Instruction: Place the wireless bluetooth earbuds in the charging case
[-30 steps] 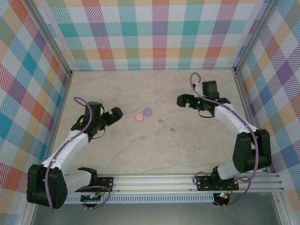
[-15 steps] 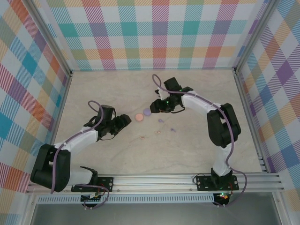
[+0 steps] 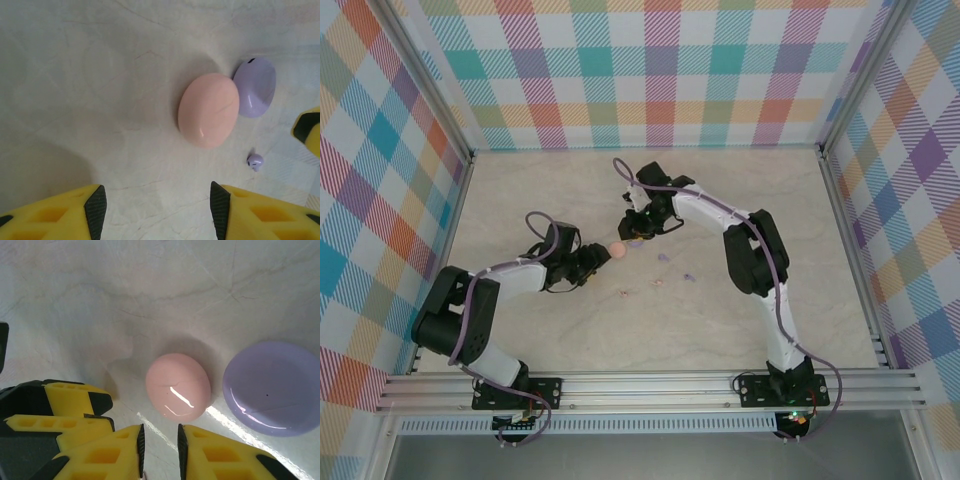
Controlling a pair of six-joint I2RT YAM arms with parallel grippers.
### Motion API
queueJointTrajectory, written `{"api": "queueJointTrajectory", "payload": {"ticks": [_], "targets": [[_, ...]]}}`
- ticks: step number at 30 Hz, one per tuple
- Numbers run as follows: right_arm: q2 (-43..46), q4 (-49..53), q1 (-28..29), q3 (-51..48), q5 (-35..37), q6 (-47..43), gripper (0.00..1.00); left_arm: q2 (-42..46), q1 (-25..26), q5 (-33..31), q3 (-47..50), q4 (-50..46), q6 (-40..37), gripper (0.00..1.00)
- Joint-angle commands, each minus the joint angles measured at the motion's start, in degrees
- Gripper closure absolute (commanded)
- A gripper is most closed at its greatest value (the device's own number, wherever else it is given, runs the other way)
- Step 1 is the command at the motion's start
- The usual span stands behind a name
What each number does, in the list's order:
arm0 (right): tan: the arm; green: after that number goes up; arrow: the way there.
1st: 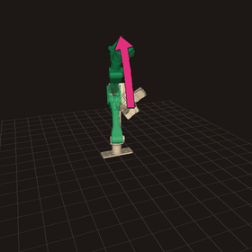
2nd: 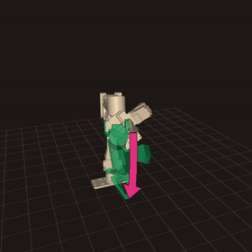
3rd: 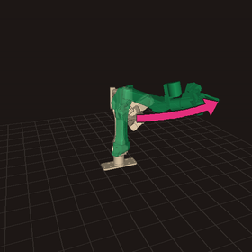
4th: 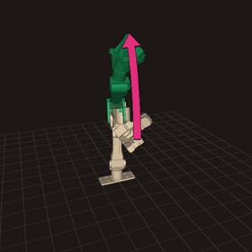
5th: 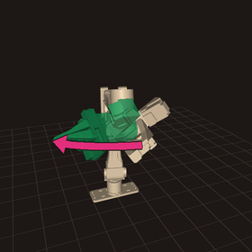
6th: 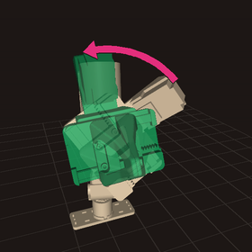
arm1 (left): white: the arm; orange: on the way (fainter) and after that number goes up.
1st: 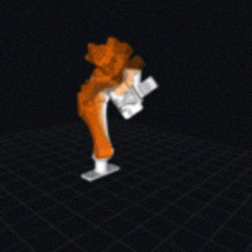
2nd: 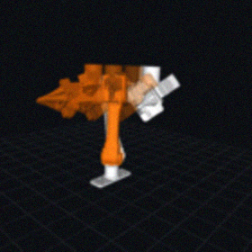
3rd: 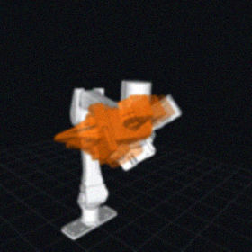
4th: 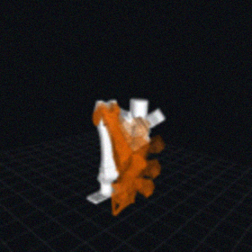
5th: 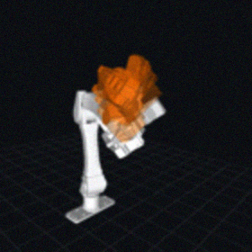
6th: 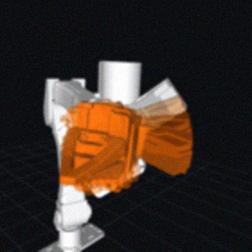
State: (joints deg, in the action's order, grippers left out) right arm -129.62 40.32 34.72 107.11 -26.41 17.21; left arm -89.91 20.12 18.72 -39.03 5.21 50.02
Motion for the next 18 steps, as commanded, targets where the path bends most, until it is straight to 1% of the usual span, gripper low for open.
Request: {"api": "queueJointTrajectory", "payload": {"ticks": [1,8,18], "targets": [[-1.73,3.47,0.26,3.22,-0.52,1.51,0.73,-2.52,0.45,1.32,-1.88,4.03,1.63,0.42],[-4.56,5.65,0.35,6.77,-0.68,2.02,0.76,-6.88,0.45,1.75,-2.63,8.95,3.62,0.48],[-7.72,8.09,0.97,9.85,-0.44,2.8,0.76,-11.18,0.45,2.43,-4.01,12.83,4.95,0.52]]}}
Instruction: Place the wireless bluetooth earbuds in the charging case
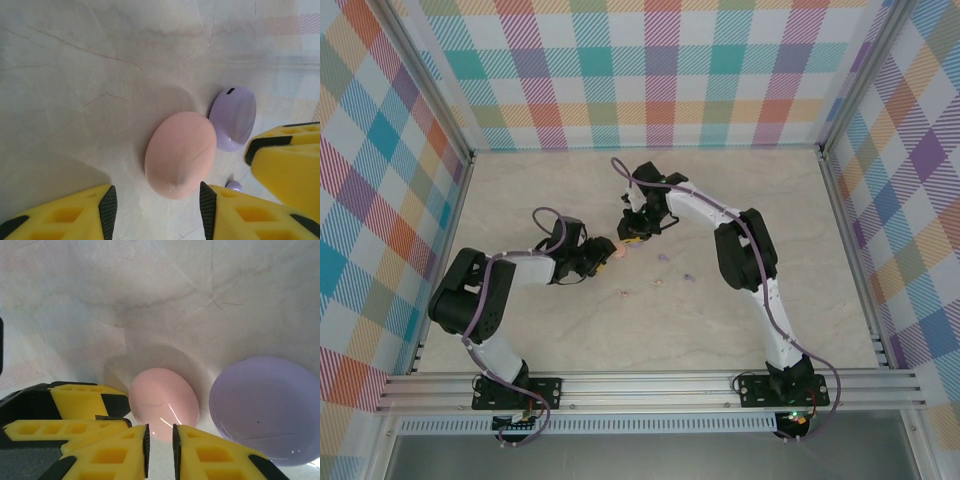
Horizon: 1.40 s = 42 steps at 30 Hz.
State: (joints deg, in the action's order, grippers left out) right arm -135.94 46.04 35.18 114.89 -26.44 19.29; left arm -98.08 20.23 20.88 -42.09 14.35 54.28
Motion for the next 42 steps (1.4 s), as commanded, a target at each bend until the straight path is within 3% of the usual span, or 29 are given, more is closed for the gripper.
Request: {"api": "queueJointTrajectory", "payload": {"ticks": [1,7,23,42], "targets": [[-1.58,2.39,0.5,2.17,-0.4,0.9,0.76,-3.69,0.36,0.78,-1.35,3.84,0.65,0.53],[-2.32,3.25,0.59,2.64,0.18,1.45,0.77,-6.14,0.31,1.01,-2.86,3.99,0.87,0.59],[2.14,1.27,0.59,-2.12,0.42,3.34,0.79,-4.89,0.26,-5.43,-6.7,-7.3,-3.81,0.59],[-3.67,4.21,0.69,5.08,1.07,4.2,0.78,-3.45,0.07,-3.13,-1.98,-0.48,-0.83,0.56]]}}
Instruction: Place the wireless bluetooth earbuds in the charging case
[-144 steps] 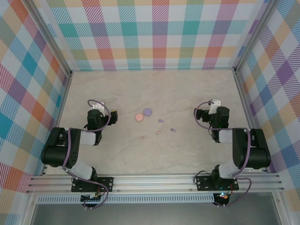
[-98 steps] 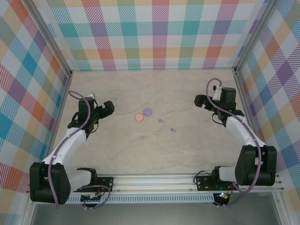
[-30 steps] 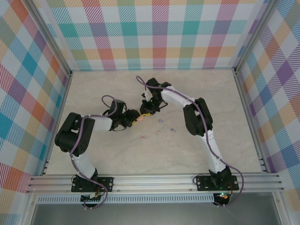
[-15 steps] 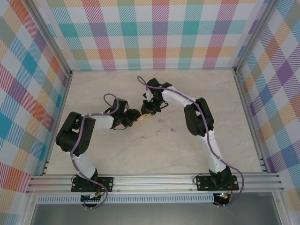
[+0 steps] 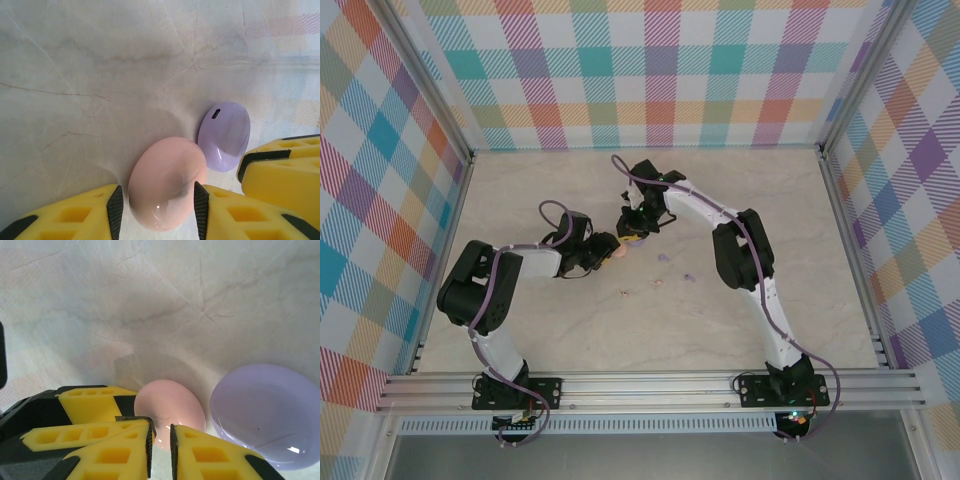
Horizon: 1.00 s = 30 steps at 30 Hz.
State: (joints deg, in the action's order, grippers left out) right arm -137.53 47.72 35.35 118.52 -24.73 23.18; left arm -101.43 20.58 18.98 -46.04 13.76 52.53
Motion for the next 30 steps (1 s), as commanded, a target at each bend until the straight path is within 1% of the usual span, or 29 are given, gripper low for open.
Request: {"api": "queueJointTrajectory", "payload": {"ticks": [1,6,14,21,24,30], "targets": [[-2.19,2.63,0.6,1.5,-0.34,0.37,0.78,-0.14,-0.28,-1.23,2.1,0.38,1.21,0.56],[-2.56,3.57,0.64,1.73,2.22,0.77,0.78,0.97,-0.28,-1.73,3.05,0.35,1.52,0.56],[-1.59,5.54,0.64,1.67,10.62,2.28,0.78,3.93,-0.28,-3.68,3.21,-3.64,-0.77,0.56],[0.09,6.79,0.59,1.59,15.45,3.23,0.77,4.49,-0.28,-3.56,3.07,-3.92,-1.12,0.56],[1.33,5.47,0.64,0.96,13.01,2.05,0.77,4.79,-0.28,-3.43,3.08,-3.78,-1.12,0.56],[2.21,2.31,0.67,0.3,4.49,0.84,0.76,5.01,-0.28,-3.34,3.72,-1.6,-0.69,0.55]]}}
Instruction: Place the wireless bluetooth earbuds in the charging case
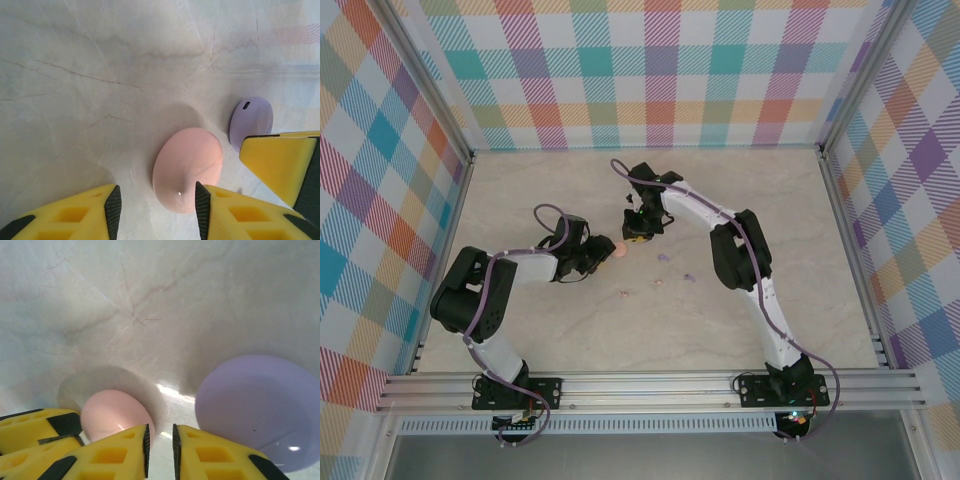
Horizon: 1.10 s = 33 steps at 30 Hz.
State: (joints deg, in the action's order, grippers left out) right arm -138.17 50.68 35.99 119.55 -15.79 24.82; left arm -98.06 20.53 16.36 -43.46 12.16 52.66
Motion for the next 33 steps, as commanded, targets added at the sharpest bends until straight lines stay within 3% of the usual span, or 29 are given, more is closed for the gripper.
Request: {"api": "queueJointTrajectory", "payload": {"ticks": [1,19,33], "targets": [[2.54,-0.74,0.03,-0.51,-5.51,-0.82,0.76,1.49,-0.23,-0.71,1.44,0.89,-0.44,0.54],[-4.04,1.53,0.03,4.37,-6.66,0.57,0.75,-4.84,-0.23,3.37,4.98,15.21,5.65,0.53],[-4.3,2.31,0.04,4.23,-6.96,0.72,0.79,-3.83,0.56,2.23,5.83,9.9,6.71,0.5]]}}
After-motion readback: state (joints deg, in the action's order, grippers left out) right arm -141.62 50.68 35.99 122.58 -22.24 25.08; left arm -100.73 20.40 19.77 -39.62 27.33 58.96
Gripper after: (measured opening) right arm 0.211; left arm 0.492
